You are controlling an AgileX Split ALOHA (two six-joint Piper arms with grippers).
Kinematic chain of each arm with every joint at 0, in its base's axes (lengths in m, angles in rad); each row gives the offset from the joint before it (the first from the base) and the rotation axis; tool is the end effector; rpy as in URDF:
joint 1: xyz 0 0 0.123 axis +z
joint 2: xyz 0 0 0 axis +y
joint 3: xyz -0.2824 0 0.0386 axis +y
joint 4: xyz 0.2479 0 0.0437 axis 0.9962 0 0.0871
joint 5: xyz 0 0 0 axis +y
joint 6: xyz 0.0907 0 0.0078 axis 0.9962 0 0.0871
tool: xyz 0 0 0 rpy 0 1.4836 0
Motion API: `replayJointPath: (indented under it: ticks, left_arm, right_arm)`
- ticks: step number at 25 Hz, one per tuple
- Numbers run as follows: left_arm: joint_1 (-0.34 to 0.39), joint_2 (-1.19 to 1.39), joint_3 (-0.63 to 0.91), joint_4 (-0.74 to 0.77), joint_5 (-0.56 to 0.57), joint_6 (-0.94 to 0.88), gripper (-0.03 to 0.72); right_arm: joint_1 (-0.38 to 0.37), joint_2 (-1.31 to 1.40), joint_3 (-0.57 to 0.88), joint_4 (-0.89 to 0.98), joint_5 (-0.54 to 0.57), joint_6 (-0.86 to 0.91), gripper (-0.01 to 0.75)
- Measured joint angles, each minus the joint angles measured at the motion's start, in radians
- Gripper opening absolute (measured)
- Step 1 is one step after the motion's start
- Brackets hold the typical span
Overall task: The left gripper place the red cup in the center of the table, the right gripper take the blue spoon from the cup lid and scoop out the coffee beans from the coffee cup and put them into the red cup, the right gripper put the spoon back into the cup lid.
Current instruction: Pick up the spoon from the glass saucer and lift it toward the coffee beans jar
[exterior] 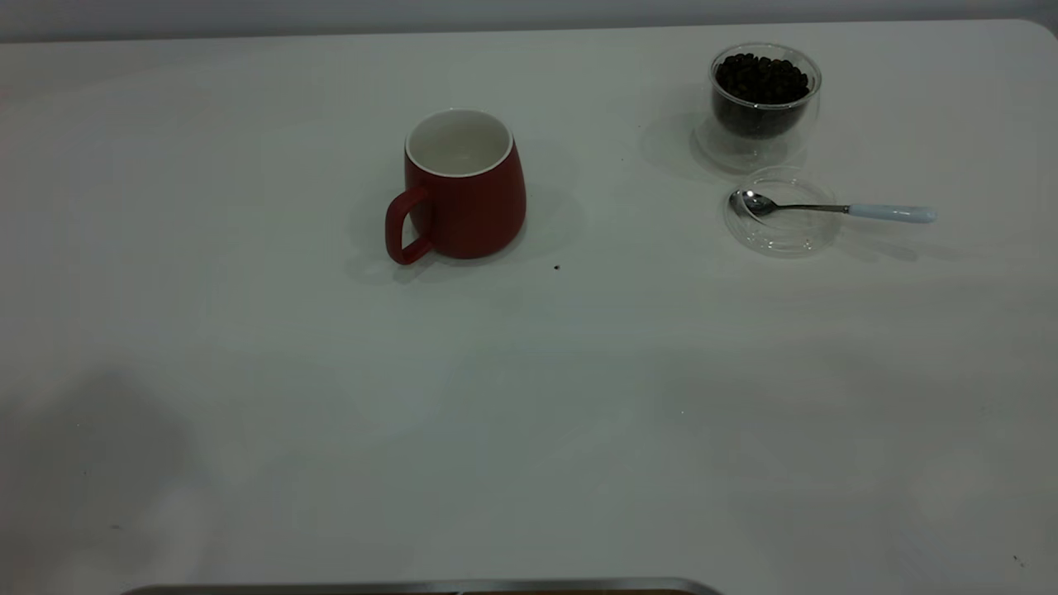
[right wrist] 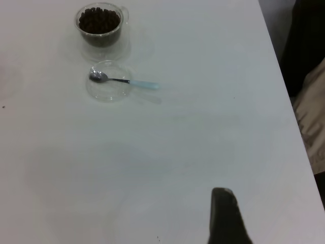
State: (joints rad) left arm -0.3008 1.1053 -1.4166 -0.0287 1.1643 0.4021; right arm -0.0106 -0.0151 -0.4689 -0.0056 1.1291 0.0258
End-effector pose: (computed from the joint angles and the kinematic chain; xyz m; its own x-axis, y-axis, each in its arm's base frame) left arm 0.1863 -0.0603 0.4471 -0.4923 0.5514 -0.6735 0.5427 0.7994 0.2577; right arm -0.0067 -0.0004 0.2631 -0.5289 0.0290 -0.8482 0.0273 0.9995 0.0172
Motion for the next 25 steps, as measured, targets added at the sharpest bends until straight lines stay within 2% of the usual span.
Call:
replayJointPath:
  ticks: [8,14,16,25]
  left_arm:
    - [0.0,-0.287,0.554,-0.001,0.0,-0.239,0.587]
    - [0.0,-0.487,0.886,-0.001,-0.053,-0.33,0.587]
    - [0.0,-0.544,0.926,0.003,-0.05,-0.336,0.587]
    - [0.001,-0.772,0.931,0.011,-0.053,-0.348,0.587]
  right_arm:
    - [0.0,0.0,0.0,0.0,0.0,0.0,0.494]
    - [0.0,0.0,0.0,0.0,0.0,0.0,0.494]
    - [0.0,0.0,0.0,0.0,0.0,0.0,0.494]
    - [0.0,0.0,0.0,0.0,0.0,0.0,0.494]
